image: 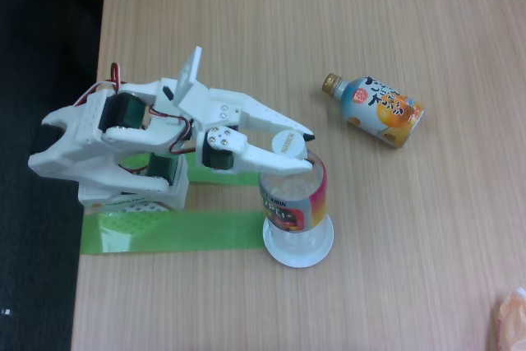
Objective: Pick up the plastic bottle and stand it up on the white place
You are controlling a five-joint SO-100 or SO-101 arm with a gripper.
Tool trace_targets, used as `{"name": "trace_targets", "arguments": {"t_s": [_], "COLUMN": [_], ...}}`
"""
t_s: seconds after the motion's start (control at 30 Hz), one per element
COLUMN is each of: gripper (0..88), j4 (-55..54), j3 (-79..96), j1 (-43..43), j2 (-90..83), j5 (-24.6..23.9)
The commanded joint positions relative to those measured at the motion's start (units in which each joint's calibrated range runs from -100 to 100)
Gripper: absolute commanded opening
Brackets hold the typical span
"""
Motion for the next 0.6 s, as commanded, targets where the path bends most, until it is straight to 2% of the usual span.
{"name": "trace_targets", "arguments": {"t_s": [0.0, 0.57], "gripper": [3.5, 3.7], "j4": [-0.84, -0.5], "j3": [-0.16, 1.01], "j1": [-0.15, -2.67], "j2": [-0.2, -0.2], "j5": [0.33, 0.38]}}
